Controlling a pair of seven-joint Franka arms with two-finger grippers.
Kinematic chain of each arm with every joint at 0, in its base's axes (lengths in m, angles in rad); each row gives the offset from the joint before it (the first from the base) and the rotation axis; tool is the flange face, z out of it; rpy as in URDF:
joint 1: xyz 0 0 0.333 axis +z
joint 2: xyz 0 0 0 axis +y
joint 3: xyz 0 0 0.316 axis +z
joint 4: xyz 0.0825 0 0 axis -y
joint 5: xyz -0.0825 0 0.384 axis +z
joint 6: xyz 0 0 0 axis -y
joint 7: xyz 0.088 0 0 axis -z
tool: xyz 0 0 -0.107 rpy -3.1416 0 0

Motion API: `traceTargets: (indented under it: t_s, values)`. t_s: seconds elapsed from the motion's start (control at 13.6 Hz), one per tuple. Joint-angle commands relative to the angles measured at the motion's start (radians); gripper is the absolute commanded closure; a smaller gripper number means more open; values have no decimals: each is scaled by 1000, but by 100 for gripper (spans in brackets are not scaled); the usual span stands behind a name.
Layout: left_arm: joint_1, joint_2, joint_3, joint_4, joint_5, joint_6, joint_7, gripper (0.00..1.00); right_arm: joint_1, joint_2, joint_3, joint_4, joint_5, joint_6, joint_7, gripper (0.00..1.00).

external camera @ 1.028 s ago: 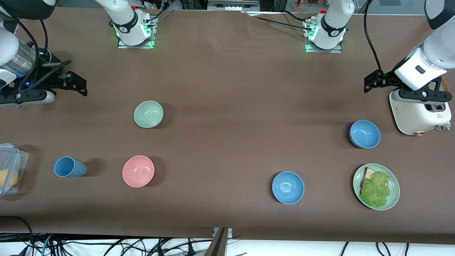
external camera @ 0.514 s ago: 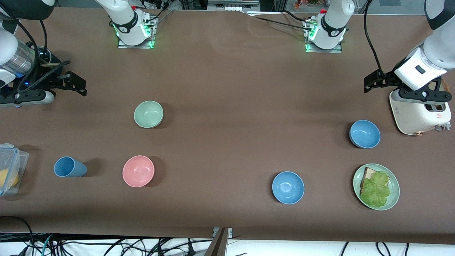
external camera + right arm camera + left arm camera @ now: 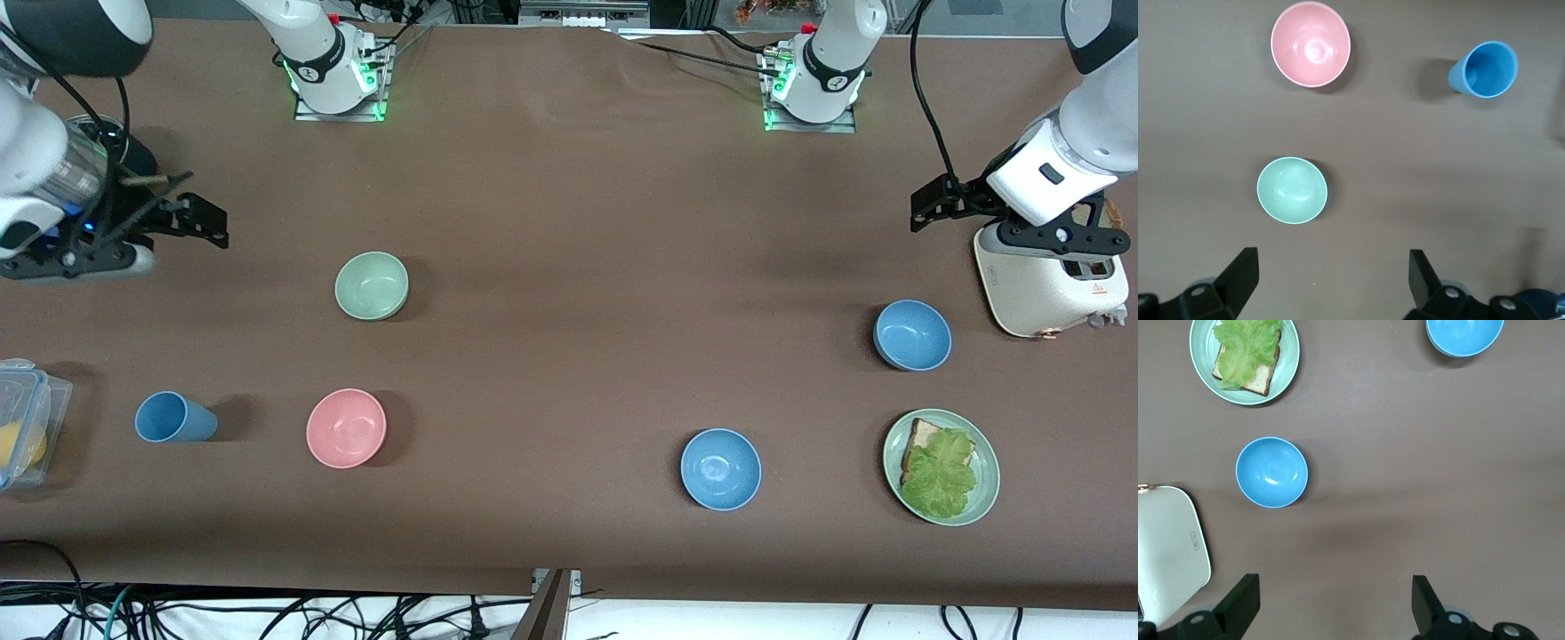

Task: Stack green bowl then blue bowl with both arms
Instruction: 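Reach the right gripper down to the rim of the pale green bowl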

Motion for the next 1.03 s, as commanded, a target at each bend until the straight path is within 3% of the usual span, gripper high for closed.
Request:
traceTargets:
  t_s: [0.0, 0.15, 0.29, 0.81, 0.95]
  values:
    - [5, -4, -1, 7, -12, -7, -3, 0, -9, 50, 16, 3, -4, -31, -11, 1]
    - [5, -4, -1, 7, -12, -7, -3, 0, -5, 53, 21, 0, 1, -52, -5, 1]
    - [5, -4, -1, 7, -12, -7, -3, 0, 8, 84, 24, -43, 5, 36, -5, 1]
    - [5, -4, -1, 7, -12, -7, -4, 0, 20, 98, 53, -578, 44, 750, 0, 1]
    - [5, -4, -1, 7, -12, -8, -4, 0, 23, 128, 56, -650, 44, 858, 12, 1]
